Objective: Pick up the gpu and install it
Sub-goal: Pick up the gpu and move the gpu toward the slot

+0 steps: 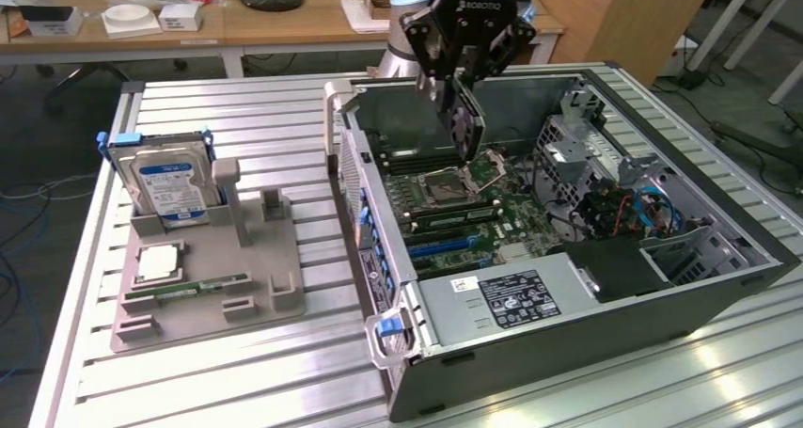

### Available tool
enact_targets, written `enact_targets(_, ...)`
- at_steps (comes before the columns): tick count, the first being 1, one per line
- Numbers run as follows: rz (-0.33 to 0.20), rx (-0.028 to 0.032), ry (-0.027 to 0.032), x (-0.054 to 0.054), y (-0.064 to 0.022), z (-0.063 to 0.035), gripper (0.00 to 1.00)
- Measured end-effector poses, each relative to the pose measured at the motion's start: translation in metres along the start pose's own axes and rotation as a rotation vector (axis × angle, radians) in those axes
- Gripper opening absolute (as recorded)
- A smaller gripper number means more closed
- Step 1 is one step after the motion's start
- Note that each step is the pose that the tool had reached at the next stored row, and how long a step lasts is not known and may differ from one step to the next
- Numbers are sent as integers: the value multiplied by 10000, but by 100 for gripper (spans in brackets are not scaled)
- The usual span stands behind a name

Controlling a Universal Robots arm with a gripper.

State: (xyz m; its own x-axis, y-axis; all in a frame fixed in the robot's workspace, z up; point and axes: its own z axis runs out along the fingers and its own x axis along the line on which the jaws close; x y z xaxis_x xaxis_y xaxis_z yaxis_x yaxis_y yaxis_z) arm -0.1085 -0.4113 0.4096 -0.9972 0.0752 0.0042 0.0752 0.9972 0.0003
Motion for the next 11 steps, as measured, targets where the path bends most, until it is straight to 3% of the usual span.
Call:
enact_targets(6,-46,7,89,-212,16,1,28)
enact_targets(11,-61,1,103,-346,26,0,28)
